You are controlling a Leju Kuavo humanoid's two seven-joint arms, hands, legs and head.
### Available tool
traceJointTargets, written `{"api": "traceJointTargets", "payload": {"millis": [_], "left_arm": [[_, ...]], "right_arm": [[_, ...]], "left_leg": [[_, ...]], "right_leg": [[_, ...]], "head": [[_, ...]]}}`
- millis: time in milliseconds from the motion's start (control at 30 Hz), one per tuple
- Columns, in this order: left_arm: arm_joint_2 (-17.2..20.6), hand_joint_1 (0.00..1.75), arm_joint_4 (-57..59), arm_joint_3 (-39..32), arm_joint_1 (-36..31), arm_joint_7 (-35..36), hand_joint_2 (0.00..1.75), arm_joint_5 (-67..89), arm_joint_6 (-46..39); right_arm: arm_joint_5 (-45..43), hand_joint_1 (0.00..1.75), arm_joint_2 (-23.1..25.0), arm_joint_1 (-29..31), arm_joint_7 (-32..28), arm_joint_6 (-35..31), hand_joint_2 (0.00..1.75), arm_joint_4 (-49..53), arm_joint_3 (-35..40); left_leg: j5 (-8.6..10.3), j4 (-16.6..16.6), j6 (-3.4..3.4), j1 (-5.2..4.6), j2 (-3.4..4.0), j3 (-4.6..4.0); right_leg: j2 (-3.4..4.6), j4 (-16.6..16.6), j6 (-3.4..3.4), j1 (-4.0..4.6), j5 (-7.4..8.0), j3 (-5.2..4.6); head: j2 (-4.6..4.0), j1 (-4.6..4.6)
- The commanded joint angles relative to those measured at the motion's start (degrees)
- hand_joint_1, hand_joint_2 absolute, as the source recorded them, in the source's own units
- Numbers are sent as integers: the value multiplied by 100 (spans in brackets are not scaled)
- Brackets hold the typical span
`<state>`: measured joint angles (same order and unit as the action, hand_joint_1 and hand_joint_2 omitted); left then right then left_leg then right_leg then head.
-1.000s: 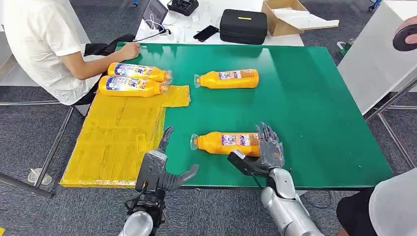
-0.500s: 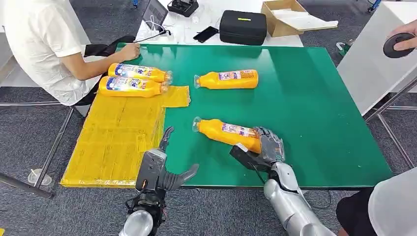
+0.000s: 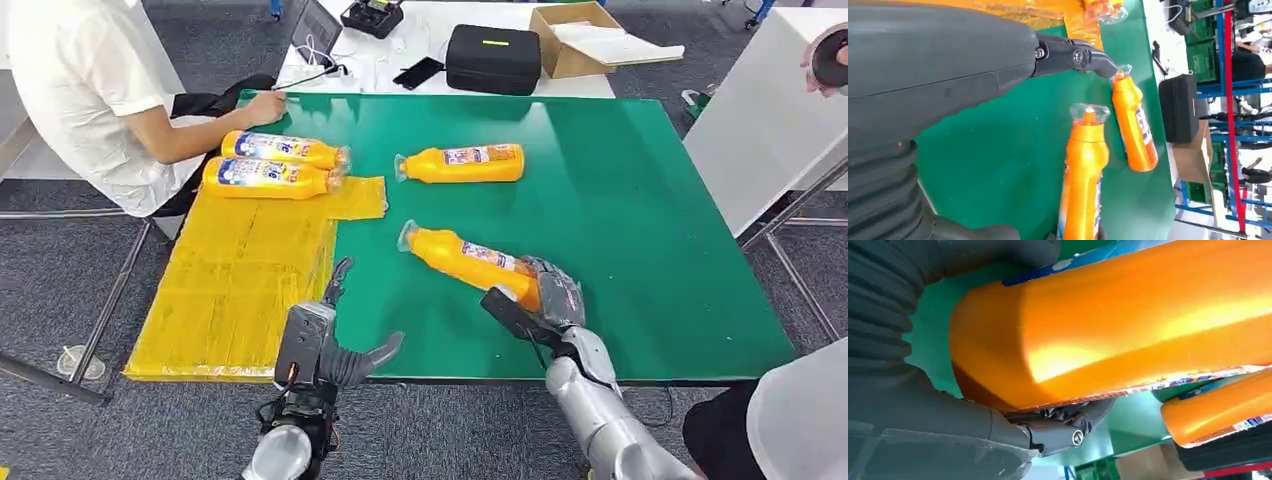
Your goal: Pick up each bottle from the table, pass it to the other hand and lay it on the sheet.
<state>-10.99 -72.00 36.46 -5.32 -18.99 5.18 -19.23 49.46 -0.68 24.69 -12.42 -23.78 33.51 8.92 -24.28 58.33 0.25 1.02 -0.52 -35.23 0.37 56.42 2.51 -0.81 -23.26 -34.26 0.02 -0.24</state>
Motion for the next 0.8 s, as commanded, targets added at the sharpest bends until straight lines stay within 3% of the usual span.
{"api": "traceJointTargets", "payload": {"millis": [33,200,367,467,633,800], "left_arm": [[99,0,354,75,-132,30,175,-735,275],[130,0,566,60,-112,305,175,-1707,569],[142,0,596,79,-120,290,175,-1745,577],[209,0,595,160,-142,268,175,-2277,636],[242,0,578,299,-250,224,175,-2578,610],[211,0,466,360,-355,76,175,-2771,716]], "right_arm": [[-831,175,335,-378,-1094,-190,175,56,-429],[-1654,175,550,-683,-1741,-267,175,1001,-306],[-1667,175,560,-707,-1706,-279,175,1064,-263],[-2279,175,650,-902,-2067,-159,175,1578,-94],[-2729,175,723,-1158,-2005,-29,175,2376,405],[-2860,175,716,-1052,-1998,28,175,2148,698]], "left_leg": [[2,-9,0,5,-5,15],[0,-13,0,1,11,12],[1,-4,0,1,1,-17],[-2,-6,3,-2,8,-26],[-4,-1,-1,-1,7,-46],[0,-3,0,-1,0,-56]], "right_leg": [[-12,-10,-12,8,0,18],[2,-6,-18,5,1,8],[2,0,-6,3,0,-13],[4,0,-11,1,-3,-24],[9,7,-12,1,-5,-42],[0,5,-10,1,-4,-54]], "head": [[-2,0],[-2,-2],[-2,0],[-2,0],[-2,-2],[-2,0]]}}
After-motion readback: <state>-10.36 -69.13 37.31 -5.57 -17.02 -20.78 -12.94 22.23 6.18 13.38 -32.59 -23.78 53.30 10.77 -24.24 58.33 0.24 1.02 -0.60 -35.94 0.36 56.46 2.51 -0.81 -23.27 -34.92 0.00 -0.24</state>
